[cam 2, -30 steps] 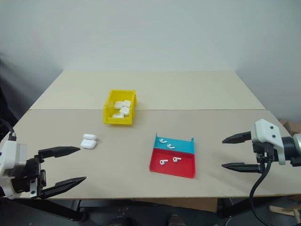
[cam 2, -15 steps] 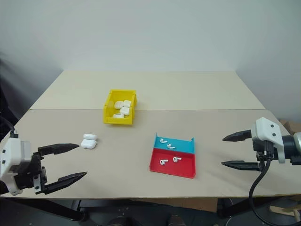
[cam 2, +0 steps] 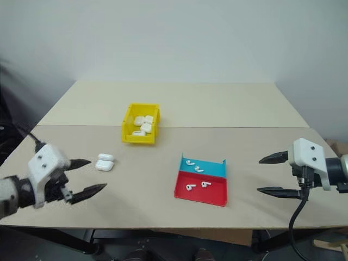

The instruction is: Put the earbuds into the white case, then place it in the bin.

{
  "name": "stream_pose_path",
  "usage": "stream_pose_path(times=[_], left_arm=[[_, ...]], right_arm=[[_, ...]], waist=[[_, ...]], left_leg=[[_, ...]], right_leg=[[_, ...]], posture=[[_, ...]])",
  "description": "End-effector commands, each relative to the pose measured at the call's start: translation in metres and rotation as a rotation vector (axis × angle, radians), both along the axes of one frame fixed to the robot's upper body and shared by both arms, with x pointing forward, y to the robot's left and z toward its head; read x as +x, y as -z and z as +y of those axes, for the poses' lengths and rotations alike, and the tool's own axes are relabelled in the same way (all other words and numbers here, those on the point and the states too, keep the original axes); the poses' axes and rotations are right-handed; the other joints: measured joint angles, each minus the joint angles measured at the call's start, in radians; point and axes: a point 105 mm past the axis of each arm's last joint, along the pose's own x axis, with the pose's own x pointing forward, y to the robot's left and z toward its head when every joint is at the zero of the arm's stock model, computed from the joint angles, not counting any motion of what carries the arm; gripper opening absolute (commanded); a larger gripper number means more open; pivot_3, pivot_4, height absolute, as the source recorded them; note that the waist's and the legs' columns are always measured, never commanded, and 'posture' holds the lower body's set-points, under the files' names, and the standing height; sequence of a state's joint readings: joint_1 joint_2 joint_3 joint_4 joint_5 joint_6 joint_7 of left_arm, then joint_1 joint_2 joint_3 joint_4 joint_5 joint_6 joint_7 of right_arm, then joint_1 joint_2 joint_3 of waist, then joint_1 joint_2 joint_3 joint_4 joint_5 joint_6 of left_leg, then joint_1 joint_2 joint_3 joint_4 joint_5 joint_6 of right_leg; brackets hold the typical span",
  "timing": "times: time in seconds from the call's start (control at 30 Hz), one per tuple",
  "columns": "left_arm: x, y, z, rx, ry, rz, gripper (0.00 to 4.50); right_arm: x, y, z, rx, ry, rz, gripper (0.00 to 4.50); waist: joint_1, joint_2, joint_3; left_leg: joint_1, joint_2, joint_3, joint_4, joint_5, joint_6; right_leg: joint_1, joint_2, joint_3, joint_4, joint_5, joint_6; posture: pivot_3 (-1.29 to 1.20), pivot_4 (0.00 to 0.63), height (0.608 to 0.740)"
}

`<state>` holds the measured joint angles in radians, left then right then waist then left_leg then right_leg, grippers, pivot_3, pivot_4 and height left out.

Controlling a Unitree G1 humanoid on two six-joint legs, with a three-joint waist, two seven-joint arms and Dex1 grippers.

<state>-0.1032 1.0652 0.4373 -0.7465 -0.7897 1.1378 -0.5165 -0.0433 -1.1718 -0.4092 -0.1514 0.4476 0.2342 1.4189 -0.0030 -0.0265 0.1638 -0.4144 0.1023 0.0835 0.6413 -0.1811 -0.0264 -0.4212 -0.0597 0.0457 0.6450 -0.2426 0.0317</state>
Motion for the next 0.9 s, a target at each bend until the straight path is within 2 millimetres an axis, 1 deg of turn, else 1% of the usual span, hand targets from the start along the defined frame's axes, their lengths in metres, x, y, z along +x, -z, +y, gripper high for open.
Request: stream_pose_path(times=[0.03,0.07,0.1,0.13,0.2,0.27,0.47,0.53,0.63,0.7,0.8,0.9], left_arm=[[0.021,0.01,0.018,0.07,-0.252,0.142,4.5],[0.023,0.009,0.016,0.051,-0.254,0.177,4.5],[0.031,0.008,0.018,0.017,-0.284,0.201,4.5],[0.039,0.008,0.023,0.02,-0.341,0.195,4.5],[0.053,0.01,0.036,0.018,-0.442,0.216,4.5],[0.06,0.011,0.037,0.007,-0.455,0.263,4.5],[0.076,0.011,0.038,-0.025,-0.49,0.395,4.5],[0.08,0.012,0.038,-0.069,-0.5,0.443,4.5],[0.085,0.019,0.039,-0.073,-0.537,0.498,4.5],[0.088,0.024,0.039,-0.054,-0.572,0.511,4.5],[0.093,0.027,0.032,-0.051,-0.567,0.539,4.5],[0.099,0.029,0.031,-0.056,-0.597,0.558,4.5]], right_arm=[[-0.004,-0.009,0.005,0.006,0.006,-0.047,4.41],[-0.005,-0.007,0.006,0.002,0.013,-0.046,4.41],[-0.005,-0.004,0.006,-0.002,0.02,-0.045,4.41],[-0.006,-0.001,0.007,-0.005,0.025,-0.041,4.41],[-0.009,0.004,0.008,-0.005,0.031,-0.03,4.41],[-0.012,0.009,0.009,-0.006,0.036,-0.023,4.41],[-0.016,0.015,0.006,-0.013,0.058,-0.01,4.41],[-0.018,0.017,0.006,-0.012,0.061,-0.007,4.41],[-0.021,0.021,0.005,-0.01,0.072,-0.007,4.41],[-0.023,0.023,0.005,-0.005,0.084,-0.011,4.41],[-0.025,0.027,0.007,0.005,0.09,-0.014,4.41],[-0.025,0.033,0.009,0.008,0.102,-0.018,4.41]], waist=[[0.004,0.0,0.0],[0.003,0.0,0.0],[-0.002,-0.001,0.0],[-0.005,-0.001,0.0],[-0.011,-0.002,0.0],[-0.013,-0.003,0.001],[-0.009,-0.005,0.002],[-0.009,-0.005,0.002],[-0.008,-0.005,0.002],[-0.008,-0.005,0.002],[-0.007,-0.006,0.003],[-0.006,-0.007,0.003]], left_leg=[[0.0,0.0,-0.001,0.0,0.001,0.001],[0.0,0.0,-0.001,0.0,0.002,0.003],[0.0,-0.001,-0.001,0.0,0.003,0.005],[-0.001,-0.001,-0.001,0.0,0.003,0.004],[-0.001,-0.001,-0.002,0.0,0.002,0.003],[-0.001,-0.001,-0.002,-0.001,0.002,0.004],[-0.001,-0.001,-0.002,0.0,0.002,0.003],[-0.001,-0.001,-0.002,0.0,0.002,0.003],[-0.001,-0.001,-0.003,0.0,0.002,0.003],[-0.002,-0.002,-0.002,0.0,0.002,0.003],[-0.002,-0.002,-0.003,0.0,0.002,0.003],[-0.002,-0.002,-0.003,0.0,0.002,0.003]], right_leg=[[0.0,0.001,0.0,0.0,0.0,0.0],[0.001,0.001,0.0,0.0,0.001,0.001],[0.001,0.001,0.0,0.0,0.004,0.006],[0.001,0.001,0.001,0.0,0.004,0.007],[0.0,0.001,0.001,0.0,0.003,0.007],[-0.001,0.002,0.001,0.001,0.003,0.006],[0.0,0.001,0.001,0.001,0.003,0.006],[0.0,0.001,0.001,0.001,0.003,0.006],[0.0,0.001,0.0,0.001,0.003,0.006],[0.0,0.001,0.001,0.001,0.003,0.006],[0.0,0.001,0.0,0.001,0.003,0.006],[0.0,0.001,0.0,0.001,0.003,0.007]], posture=[[0.0,0.15,0.74],[0.0,0.15,0.74],[0.0,0.15,0.74],[0.0,0.15,0.74],[0.0,0.15,0.74],[0.0,0.15,0.74],[0.0,0.15,0.74],[0.0,0.15,0.74],[0.0,0.15,0.74],[0.0,0.15,0.74],[0.0,0.15,0.74],[0.0,0.15,0.74]])
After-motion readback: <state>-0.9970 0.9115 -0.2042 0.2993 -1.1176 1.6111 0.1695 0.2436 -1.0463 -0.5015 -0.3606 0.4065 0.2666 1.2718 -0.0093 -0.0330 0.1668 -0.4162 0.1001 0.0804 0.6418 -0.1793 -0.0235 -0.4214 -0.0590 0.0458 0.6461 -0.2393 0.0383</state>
